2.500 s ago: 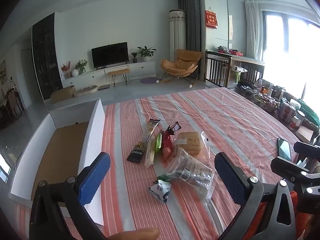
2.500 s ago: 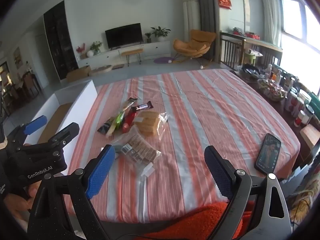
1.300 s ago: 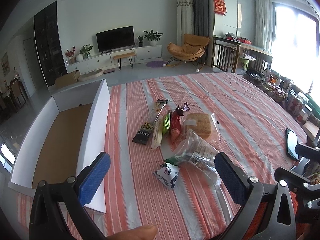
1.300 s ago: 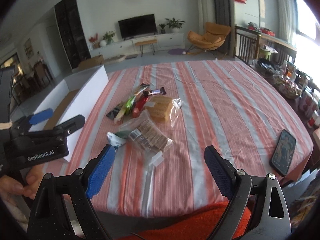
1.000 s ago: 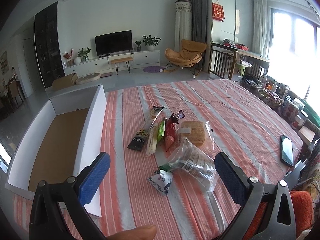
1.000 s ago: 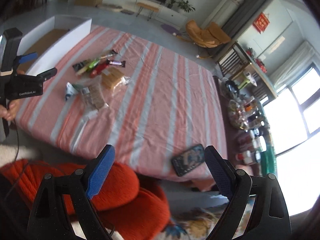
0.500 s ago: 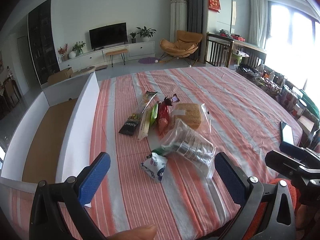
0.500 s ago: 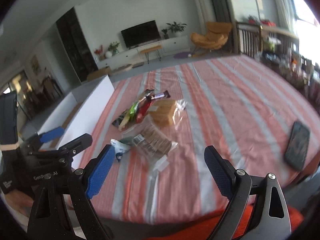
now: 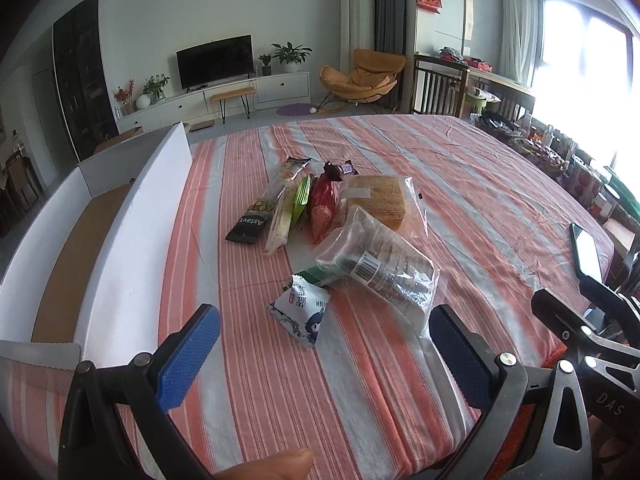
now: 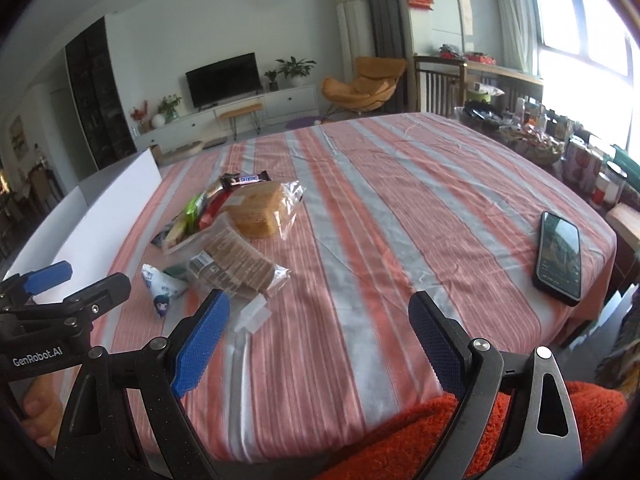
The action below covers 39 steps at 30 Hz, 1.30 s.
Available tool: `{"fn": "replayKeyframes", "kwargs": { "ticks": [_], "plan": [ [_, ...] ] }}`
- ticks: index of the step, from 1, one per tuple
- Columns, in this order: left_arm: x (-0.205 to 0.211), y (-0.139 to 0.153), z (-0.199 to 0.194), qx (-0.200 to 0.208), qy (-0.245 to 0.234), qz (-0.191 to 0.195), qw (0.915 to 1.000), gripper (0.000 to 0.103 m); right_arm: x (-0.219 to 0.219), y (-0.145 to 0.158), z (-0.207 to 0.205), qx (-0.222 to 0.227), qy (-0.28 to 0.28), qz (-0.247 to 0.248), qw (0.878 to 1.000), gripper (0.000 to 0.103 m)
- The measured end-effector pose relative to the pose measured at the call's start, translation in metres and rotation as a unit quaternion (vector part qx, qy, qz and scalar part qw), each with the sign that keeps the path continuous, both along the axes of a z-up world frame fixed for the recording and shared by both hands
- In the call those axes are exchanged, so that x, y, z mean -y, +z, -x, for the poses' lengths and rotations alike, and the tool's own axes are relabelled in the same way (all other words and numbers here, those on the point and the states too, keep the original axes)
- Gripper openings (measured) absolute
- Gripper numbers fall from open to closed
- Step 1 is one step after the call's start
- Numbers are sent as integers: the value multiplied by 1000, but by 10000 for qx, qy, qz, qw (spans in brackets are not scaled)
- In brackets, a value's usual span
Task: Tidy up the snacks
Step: 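Move both tools toward the snack pile on the striped bed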
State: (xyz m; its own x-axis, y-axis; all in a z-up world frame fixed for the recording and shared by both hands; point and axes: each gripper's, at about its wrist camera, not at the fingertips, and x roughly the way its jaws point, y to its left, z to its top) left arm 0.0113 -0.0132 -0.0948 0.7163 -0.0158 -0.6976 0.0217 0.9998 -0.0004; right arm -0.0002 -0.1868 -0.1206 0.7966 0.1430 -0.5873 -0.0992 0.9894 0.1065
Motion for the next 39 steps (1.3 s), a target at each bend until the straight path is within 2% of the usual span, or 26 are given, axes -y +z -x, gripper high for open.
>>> {"fn": "replayKeyframes", "kwargs": {
  "ticks": [11, 26, 31, 39],
  "plan": [
    [1, -4, 0, 25, -30, 23, 10000, 103, 3, -2, 1, -67, -80, -12, 9999, 93],
    [5, -17, -4, -170, -65, -25, 9998, 103, -2, -4, 1, -107, 1, 20, 9999, 93],
    [6, -27, -8, -315, -58, -59, 9995, 103, 0, -5, 0, -135, 10, -29, 9999, 93],
    [-15, -54, -18, -743, 262, 92, 9968, 103, 1, -5, -1, -153, 14, -31, 9999, 93]
  ]
}}
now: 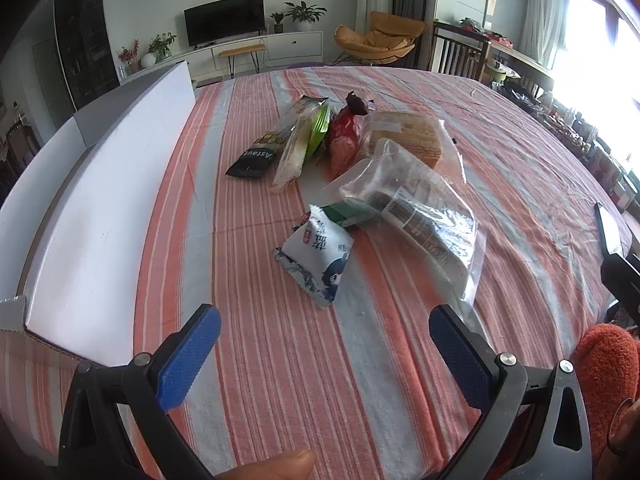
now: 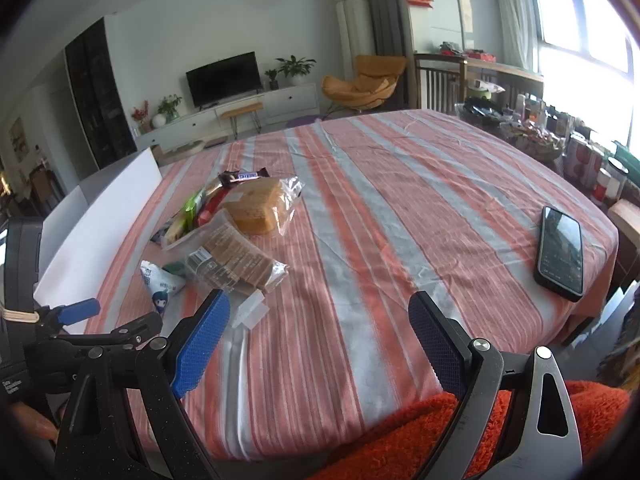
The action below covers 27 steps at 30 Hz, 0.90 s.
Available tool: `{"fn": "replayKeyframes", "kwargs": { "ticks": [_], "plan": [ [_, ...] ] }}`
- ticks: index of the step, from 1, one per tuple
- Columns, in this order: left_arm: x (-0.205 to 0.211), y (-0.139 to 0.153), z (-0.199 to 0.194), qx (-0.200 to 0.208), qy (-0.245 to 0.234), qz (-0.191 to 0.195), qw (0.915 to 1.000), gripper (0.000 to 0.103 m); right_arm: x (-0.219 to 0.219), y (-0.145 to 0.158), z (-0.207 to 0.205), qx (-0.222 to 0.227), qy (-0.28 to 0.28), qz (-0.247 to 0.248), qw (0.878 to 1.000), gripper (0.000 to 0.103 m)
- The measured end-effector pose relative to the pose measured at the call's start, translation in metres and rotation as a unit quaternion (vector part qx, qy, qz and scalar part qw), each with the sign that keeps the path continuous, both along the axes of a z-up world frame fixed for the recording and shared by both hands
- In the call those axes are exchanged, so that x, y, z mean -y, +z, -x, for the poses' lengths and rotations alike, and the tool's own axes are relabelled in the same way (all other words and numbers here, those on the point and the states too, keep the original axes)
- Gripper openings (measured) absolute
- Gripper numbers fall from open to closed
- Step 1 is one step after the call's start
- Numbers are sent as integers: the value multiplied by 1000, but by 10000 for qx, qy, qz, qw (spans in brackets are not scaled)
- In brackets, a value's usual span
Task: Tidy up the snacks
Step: 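Move both tools toward the snack pile on the striped bed, then lower the left gripper over the white printed packet and close on it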
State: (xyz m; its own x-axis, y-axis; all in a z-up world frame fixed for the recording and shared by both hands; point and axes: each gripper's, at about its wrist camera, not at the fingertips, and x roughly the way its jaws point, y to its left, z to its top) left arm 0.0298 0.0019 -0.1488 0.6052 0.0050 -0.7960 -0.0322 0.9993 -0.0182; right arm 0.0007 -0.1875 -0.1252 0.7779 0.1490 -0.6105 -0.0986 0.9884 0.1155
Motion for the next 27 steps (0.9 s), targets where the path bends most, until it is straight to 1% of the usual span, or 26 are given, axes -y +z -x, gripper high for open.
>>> {"fn": "replayKeyframes", "kwargs": {
  "ticks": [6, 11, 12, 13, 14, 22, 27],
  "plan": [
    [-8, -20, -8, -343, 46, 24, 9994, 103, -1, -1, -2, -47, 4, -8, 10000, 93],
    [-10, -37, -13, -664, 115, -78, 9977, 103, -1, -1, -2, -54, 7, -11, 10000, 93],
    [-12, -40, -14, -688, 126, -23, 9975, 103, -1, -1, -2, -49, 6, -11, 10000, 93],
    [-15, -41, -13, -640, 173, 26, 9978, 103, -2, -1, -1, -48, 8, -16, 10000, 93],
    [-15, -42, -13, -650, 181, -27, 9977, 103, -1, -1, -2, -47, 8, -14, 10000, 93],
    [-17, -42, -11, -588, 158, -33, 9981, 103, -1, -3, -3, -72, 24, -90, 9999, 93],
    [-19, -41, -12, -507, 81, -26, 9987, 103, 1, -3, -4, -94, 30, -132, 9999, 93]
  ]
}}
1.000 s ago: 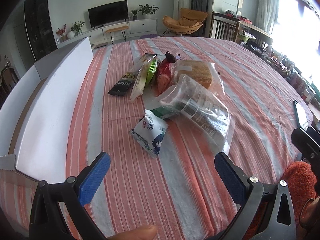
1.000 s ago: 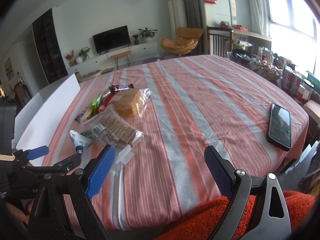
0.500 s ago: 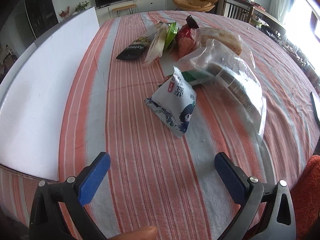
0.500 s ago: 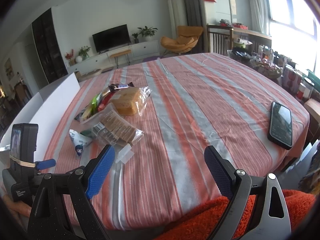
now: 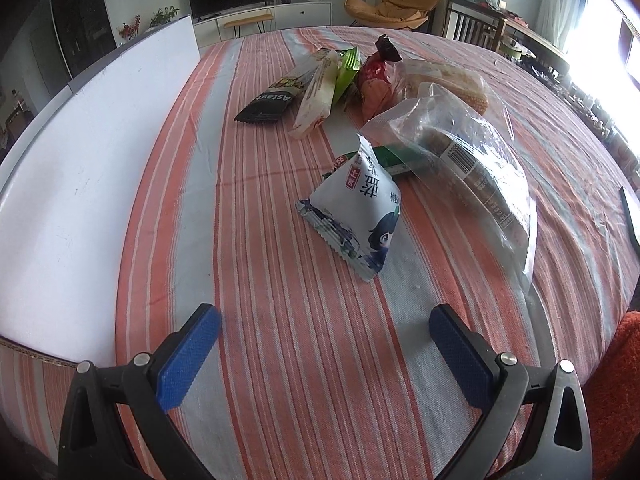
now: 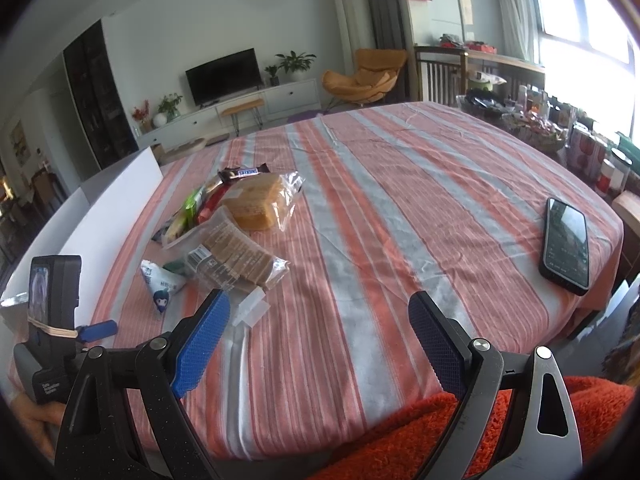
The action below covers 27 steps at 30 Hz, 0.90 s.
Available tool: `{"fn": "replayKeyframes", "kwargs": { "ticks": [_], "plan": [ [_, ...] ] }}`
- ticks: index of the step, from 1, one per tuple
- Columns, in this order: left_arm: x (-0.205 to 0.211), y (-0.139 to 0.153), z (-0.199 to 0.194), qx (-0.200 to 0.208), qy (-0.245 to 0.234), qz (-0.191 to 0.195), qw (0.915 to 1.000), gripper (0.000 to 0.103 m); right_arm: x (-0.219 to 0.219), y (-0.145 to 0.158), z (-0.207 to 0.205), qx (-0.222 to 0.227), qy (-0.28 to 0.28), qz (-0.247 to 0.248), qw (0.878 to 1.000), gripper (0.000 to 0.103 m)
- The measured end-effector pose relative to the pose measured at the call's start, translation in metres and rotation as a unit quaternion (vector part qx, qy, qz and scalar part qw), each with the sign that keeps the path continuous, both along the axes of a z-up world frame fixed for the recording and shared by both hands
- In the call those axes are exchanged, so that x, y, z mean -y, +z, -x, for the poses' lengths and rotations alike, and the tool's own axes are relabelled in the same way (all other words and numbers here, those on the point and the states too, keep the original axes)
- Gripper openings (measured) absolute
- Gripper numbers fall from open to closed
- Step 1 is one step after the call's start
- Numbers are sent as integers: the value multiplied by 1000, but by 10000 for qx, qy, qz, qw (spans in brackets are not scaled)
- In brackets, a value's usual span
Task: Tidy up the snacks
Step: 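Lower the left gripper over the white printed packet and close on it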
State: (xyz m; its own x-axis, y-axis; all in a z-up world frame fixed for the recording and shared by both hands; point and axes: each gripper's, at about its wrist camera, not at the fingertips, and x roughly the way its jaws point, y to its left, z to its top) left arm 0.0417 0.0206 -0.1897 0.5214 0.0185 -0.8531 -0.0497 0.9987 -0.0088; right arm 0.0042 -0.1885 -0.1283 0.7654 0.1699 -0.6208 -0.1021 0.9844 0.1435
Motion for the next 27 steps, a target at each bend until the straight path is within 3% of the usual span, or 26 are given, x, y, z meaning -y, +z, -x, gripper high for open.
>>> {"fn": "replayKeyframes", "kwargs": {
  "ticks": [3, 9, 15, 22, 27],
  "plan": [
    [0, 0, 1, 77, -38, -8, 10000, 103, 0, 0, 0, -1, -1, 5, 10000, 93],
    [-4, 3, -10, -199, -254, 31, 9995, 103, 1, 0, 0, -21, -1, -4, 10000, 93],
    [-10, 11, -24, -188, -279, 577, 9978, 103, 1, -2, -1, -84, 2, -36, 10000, 93],
    [-7, 14, -54, 10, -113, 370, 9992, 103, 3, -3, -2, -102, -4, -66, 9999, 93],
    [-8, 6, -67, -53, -67, -56, 9999, 103, 7, -4, -3, -154, -4, -141, 9998, 93]
  ]
}}
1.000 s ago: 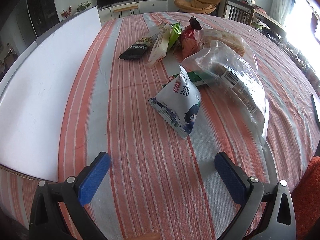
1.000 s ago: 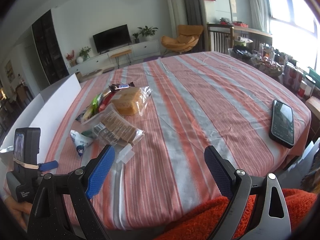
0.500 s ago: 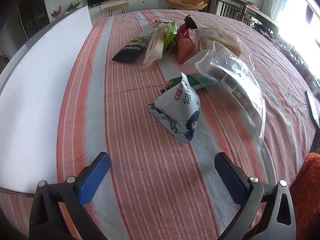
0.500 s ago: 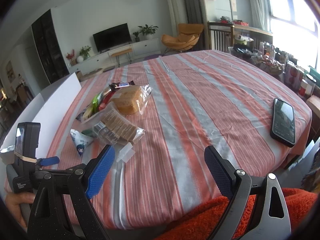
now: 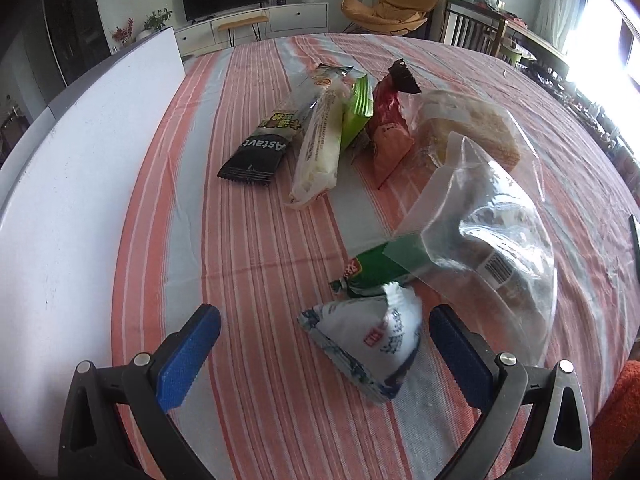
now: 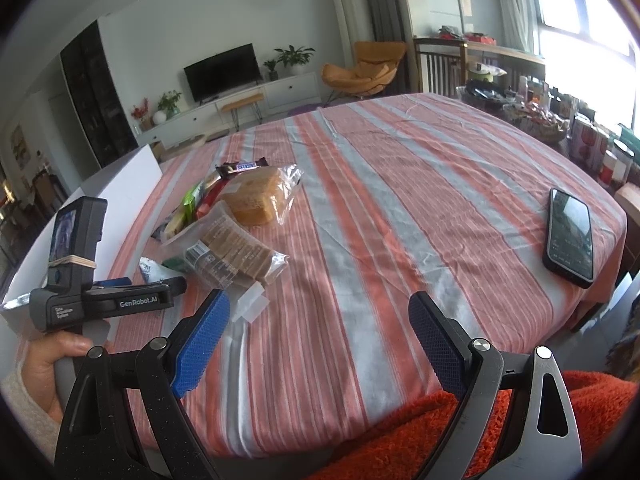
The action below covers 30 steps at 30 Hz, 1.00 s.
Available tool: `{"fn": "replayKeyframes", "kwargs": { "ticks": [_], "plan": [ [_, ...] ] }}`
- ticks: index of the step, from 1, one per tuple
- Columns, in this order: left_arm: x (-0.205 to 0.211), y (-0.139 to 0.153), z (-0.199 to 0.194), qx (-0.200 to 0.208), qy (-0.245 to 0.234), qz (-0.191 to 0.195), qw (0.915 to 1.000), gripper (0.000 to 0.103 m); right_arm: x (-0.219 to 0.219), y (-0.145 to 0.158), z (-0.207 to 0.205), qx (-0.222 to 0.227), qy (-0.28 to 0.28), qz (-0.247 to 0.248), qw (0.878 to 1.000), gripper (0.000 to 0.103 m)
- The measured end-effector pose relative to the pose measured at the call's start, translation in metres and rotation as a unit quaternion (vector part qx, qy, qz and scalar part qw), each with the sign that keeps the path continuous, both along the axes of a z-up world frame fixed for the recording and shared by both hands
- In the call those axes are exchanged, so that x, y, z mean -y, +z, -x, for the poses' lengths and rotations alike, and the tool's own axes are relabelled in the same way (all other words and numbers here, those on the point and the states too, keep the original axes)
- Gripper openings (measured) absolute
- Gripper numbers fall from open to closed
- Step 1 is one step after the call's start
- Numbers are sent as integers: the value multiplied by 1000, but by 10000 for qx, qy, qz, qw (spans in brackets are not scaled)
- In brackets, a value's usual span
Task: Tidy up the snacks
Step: 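Lower the left gripper over the white printed packet and close on it, then grasp the clear bag of biscuit bars with the right gripper while the left lifts the white packet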
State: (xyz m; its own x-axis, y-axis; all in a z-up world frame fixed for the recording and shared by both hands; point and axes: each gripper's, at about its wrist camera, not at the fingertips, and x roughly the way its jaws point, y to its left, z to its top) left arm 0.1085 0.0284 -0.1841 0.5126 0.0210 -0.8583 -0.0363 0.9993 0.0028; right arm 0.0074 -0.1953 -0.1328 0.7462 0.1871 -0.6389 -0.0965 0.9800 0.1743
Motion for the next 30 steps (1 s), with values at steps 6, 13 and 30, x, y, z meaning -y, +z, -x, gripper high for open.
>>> {"fn": "replayKeyframes", "kwargs": {
  "ticks": [6, 13, 30],
  "plan": [
    [-7, -5, -5, -65, -57, 13, 10000, 103, 3, -1, -1, -61, 6, -75, 10000, 93],
    [-2, -5, -5, -48, -87, -105, 9999, 103, 6, -2, -1, -101, -10, -148, 9998, 93],
    [-1, 10, 8, 250, -564, 42, 9981, 38, 5, 17, -33, -427, 783, -305, 9955, 93]
  ]
}}
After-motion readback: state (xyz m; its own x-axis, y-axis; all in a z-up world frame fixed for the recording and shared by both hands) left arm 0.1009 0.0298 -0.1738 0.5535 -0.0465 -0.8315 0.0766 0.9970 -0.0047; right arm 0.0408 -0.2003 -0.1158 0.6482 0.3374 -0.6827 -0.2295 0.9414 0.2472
